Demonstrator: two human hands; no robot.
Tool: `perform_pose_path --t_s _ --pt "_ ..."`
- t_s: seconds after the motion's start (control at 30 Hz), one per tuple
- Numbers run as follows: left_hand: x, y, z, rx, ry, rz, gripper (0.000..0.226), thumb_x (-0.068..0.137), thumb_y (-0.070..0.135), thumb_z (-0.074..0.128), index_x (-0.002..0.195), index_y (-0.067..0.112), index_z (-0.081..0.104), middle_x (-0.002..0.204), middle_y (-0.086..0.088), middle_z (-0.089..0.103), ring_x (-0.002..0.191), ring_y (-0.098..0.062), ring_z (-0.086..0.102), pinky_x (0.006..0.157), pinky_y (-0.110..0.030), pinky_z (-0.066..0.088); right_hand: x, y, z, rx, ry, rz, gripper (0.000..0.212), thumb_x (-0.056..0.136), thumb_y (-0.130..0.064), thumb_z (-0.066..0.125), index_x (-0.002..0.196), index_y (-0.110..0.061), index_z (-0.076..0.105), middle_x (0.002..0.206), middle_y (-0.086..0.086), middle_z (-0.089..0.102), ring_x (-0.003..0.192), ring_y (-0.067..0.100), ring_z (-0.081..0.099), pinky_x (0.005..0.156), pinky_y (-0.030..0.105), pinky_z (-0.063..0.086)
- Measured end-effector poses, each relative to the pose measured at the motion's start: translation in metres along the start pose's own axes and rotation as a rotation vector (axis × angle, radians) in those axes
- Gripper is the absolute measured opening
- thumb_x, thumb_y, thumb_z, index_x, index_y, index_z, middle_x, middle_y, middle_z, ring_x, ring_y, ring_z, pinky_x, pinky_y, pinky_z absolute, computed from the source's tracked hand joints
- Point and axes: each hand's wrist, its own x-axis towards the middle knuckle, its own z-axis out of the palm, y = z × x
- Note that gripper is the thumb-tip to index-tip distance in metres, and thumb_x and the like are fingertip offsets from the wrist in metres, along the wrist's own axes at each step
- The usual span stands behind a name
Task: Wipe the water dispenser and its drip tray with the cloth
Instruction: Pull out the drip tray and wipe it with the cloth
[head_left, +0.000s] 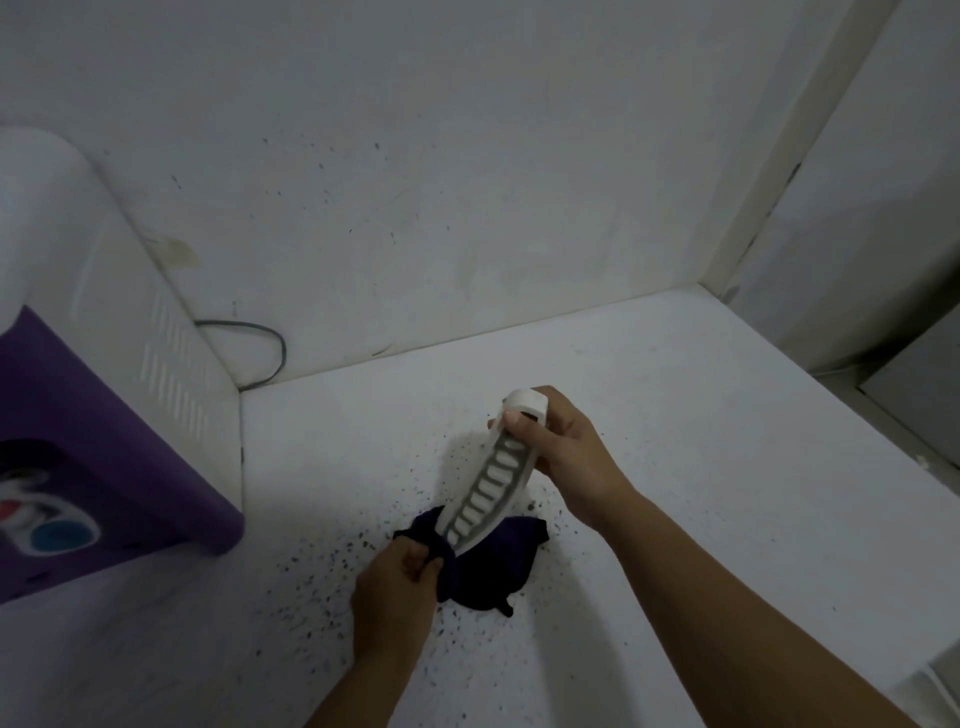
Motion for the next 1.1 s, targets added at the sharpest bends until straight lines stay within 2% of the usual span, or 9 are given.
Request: perform_pose_path --t_s 0.2,0.27,0.4,0.47,0.6,0.77,0.9,0.97,1.1 --pt "0.015 0.014 -0.003 0.152 -0.23 0.032 0.027 0.085 0.006 0.057 0.062 0.016 0.048 0.065 0.003 0.051 0.057 -0.007 0.044 0.054 -0.018 0.034 0.002 -0.011 -0.003 0.035 -0.095 -0.027 0.033 0.075 -0.016 0.072 0.103 -0.002 0.062 0.098 0.016 0.064 0.09 0.024 0.061 0.084 0.038 0.049" --pt "0.025 0.024 -0.013 0.188 -0.162 0.128 0.011 0.082 0.005 0.059 0.084 0.016 0.058 0.086 0.001 0.054 0.077 -0.011 0.052 0.064 -0.019 0.041 0.003 -0.01 -0.005 0.019 -0.099 0.001 0.029 0.08 -0.011 0.07 0.106 -0.001 0.062 0.098 0.014 0.065 0.091 0.023 0.062 0.088 0.042 0.049" --pt "0.048 0.06 -0.029 -0.143 -0.409 0.29 0.065 0.08 0.019 0.072 0.136 0.027 0.039 0.122 0.011 0.05 0.114 -0.005 0.047 0.09 -0.019 0.045 0.006 -0.014 0.004 -0.047 -0.137 0.022 0.028 0.082 -0.017 0.07 0.103 -0.001 0.062 0.095 0.01 0.066 0.088 0.018 0.063 0.083 0.035 0.052" --pt "0.053 0.073 -0.032 -0.276 -0.507 0.288 0.065 0.083 0.024 0.071 0.137 0.035 0.037 0.121 0.014 0.056 0.111 0.0 0.053 0.083 -0.011 0.046 0.008 -0.015 0.01 -0.089 -0.15 0.019 0.029 0.08 -0.019 0.073 0.103 -0.006 0.064 0.093 0.007 0.068 0.087 0.015 0.065 0.077 0.025 0.053" --pt "0.059 0.07 -0.037 -0.334 -0.407 0.302 0.037 0.087 0.023 0.066 0.121 0.031 0.055 0.109 0.01 0.066 0.098 -0.01 0.065 0.079 -0.025 0.055 0.006 0.004 0.003 -0.054 -0.196 0.178 0.066 0.072 -0.008 0.071 0.131 -0.028 0.048 0.123 0.007 0.06 0.111 0.02 0.059 0.096 0.038 0.049" --pt "0.06 0.063 -0.039 -0.538 -0.349 0.168 0.026 0.086 0.01 0.066 0.11 0.017 0.058 0.104 -0.004 0.063 0.081 -0.008 0.069 0.069 -0.026 0.057 -0.02 0.062 -0.006 -0.84 -0.187 0.413 0.063 0.09 -0.011 0.057 0.145 -0.022 0.031 0.142 0.005 0.044 0.122 0.02 0.048 0.095 0.023 0.04" --pt "0.06 0.061 -0.045 -0.606 -0.279 0.081 0.025 0.084 0.02 0.069 0.106 0.02 0.056 0.101 -0.009 0.064 0.081 -0.013 0.069 0.065 -0.03 0.058 -0.018 0.067 -0.009 -0.957 -0.108 0.408 0.007 0.081 -0.025 0.064 0.086 -0.02 0.066 0.079 -0.004 0.065 0.072 0.01 0.059 0.058 0.017 0.044" --pt "0.062 0.06 -0.051 -0.648 -0.233 0.073 0.023 0.084 0.025 0.068 0.104 0.019 0.058 0.101 -0.011 0.064 0.084 -0.016 0.069 0.067 -0.032 0.059 -0.011 0.057 -0.013 -0.713 0.001 0.354 0.022 0.075 -0.024 0.067 0.057 -0.021 0.054 0.053 -0.009 0.051 0.053 0.007 0.048 0.046 0.015 0.037" --pt "0.064 0.057 -0.055 -0.673 -0.15 0.076 0.019 0.084 0.025 0.068 0.098 0.018 0.058 0.1 -0.013 0.061 0.083 -0.019 0.069 0.068 -0.037 0.059 -0.003 0.036 -0.014 -0.209 0.045 0.293 0.024 0.079 -0.011 0.059 0.059 -0.012 0.045 0.063 0.005 0.043 0.063 0.017 0.042 0.052 0.02 0.036"
